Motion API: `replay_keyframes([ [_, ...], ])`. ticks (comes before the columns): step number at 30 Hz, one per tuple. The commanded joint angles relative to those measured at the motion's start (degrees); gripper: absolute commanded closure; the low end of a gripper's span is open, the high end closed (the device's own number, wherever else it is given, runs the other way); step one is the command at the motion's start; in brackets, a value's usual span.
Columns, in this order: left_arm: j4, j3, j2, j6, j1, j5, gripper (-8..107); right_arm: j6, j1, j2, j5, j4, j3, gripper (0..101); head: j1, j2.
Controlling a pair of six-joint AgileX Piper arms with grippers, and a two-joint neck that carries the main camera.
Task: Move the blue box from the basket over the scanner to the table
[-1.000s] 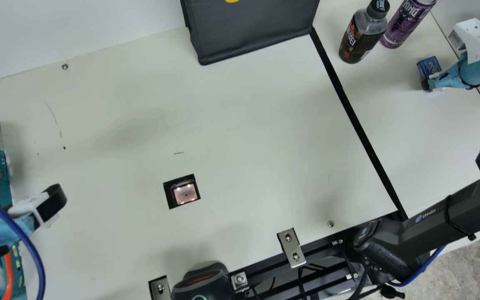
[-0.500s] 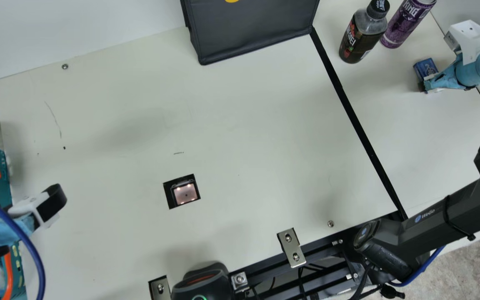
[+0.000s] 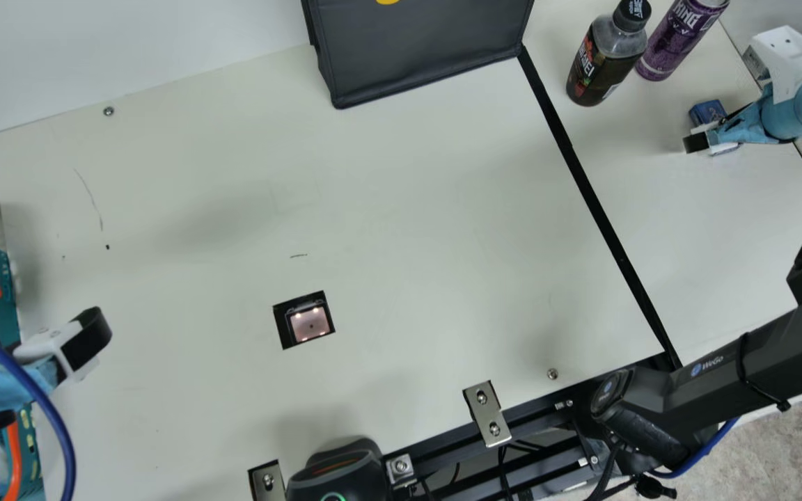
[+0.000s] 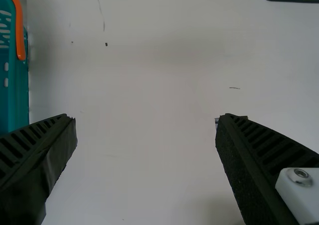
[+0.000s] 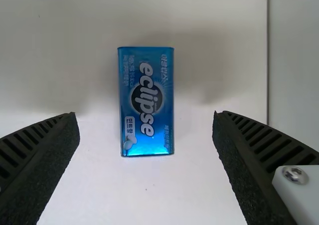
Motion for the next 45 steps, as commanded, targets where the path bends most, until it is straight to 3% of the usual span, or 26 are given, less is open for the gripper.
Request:
replay_keyframes([
  [1, 0.00, 0.00, 0.00, 0.00, 0.00, 0.00, 9, 0.52, 0.24, -1.67, -0.08, -0.09, 0.32, 6, -1.66, -0.13],
  [15, 0.00, 0.00, 0.00, 0.00, 0.00, 0.00, 9, 5.36, 2.31, -15.68, 0.63, -0.85, 5.40, 6, -1.66, -0.13],
  [28, 0.00, 0.00, 0.00, 0.00, 0.00, 0.00, 9, 6.46, 3.37, -31.43, 7.21, 4.06, 9.75, 6, -1.66, -0.13],
  [29, 0.00, 0.00, 0.00, 0.00, 0.00, 0.00, 9, 6.60, 3.38, -28.80, 6.61, 3.44, 9.42, 6, -1.66, -0.13],
  [30, 0.00, 0.00, 0.00, 0.00, 0.00, 0.00, 9, 6.60, 3.38, -29.81, 7.18, 4.00, 9.78, 6, -1.66, -0.13],
  [44, 13.25, -9.32, -14.02, -4.82, 1.37, 5.56, 9, 20.63, 16.81, -40.19, 11.87, -1.00, 9.64, 6, -1.66, 18.58],
  [45, 11.45, -8.52, -12.32, -4.82, 1.29, 5.20, 9, 21.63, 17.76, -40.85, 12.16, -1.37, 9.63, 6, -1.66, 19.87],
])
